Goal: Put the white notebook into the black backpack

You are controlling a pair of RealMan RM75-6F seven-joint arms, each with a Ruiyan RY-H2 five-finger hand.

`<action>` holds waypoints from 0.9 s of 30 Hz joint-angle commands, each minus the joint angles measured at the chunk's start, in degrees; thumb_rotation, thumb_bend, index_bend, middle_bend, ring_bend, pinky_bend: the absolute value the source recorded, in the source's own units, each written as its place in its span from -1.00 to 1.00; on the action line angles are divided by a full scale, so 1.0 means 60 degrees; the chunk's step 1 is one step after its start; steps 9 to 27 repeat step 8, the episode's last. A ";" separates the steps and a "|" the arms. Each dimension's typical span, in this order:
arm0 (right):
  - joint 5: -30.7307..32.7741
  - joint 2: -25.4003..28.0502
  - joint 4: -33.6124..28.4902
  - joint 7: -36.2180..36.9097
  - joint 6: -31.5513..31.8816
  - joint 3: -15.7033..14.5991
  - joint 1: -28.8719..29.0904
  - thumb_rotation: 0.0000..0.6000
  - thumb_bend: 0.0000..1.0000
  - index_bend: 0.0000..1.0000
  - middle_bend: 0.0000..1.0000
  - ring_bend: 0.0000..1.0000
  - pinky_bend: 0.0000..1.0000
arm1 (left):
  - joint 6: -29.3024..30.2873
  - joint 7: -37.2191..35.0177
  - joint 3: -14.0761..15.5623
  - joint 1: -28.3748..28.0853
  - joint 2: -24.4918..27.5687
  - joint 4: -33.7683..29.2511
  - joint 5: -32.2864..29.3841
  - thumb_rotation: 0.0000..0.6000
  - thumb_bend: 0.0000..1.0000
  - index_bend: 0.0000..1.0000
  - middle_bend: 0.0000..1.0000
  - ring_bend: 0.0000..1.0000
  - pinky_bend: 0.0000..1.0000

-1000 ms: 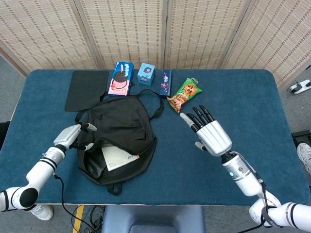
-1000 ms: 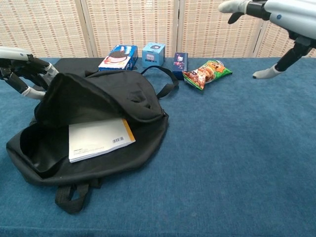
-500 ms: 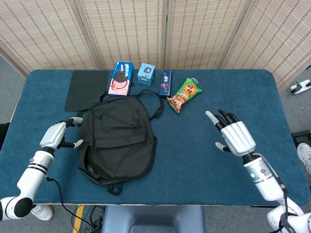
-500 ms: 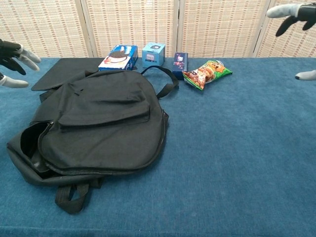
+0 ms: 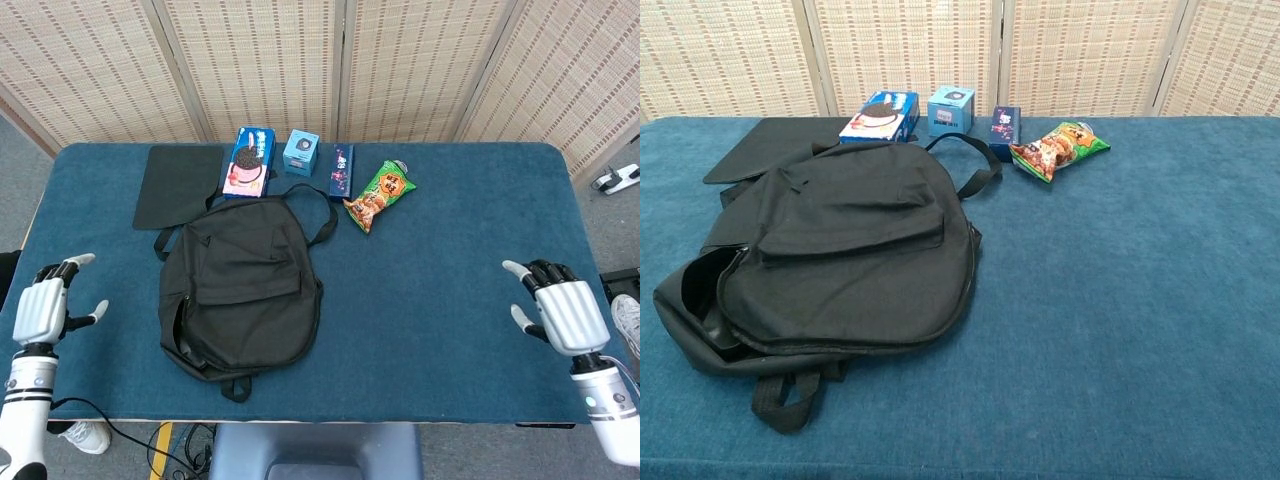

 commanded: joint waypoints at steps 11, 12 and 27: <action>0.0096 0.0235 -0.0031 0.0520 0.0508 -0.0088 -0.0907 1.00 -0.43 -0.53 -0.31 -0.51 -0.40 | 0.1616 0.0026 0.0499 0.1353 -0.0049 -0.0493 0.1278 1.00 -0.46 -0.43 -0.55 -0.50 -0.75; 0.0096 0.0235 -0.0031 0.0520 0.0508 -0.0088 -0.0907 1.00 -0.43 -0.53 -0.31 -0.51 -0.40 | 0.1616 0.0026 0.0499 0.1353 -0.0049 -0.0493 0.1278 1.00 -0.46 -0.43 -0.55 -0.50 -0.75; 0.0096 0.0235 -0.0031 0.0520 0.0508 -0.0088 -0.0907 1.00 -0.43 -0.53 -0.31 -0.51 -0.40 | 0.1616 0.0026 0.0499 0.1353 -0.0049 -0.0493 0.1278 1.00 -0.46 -0.43 -0.55 -0.50 -0.75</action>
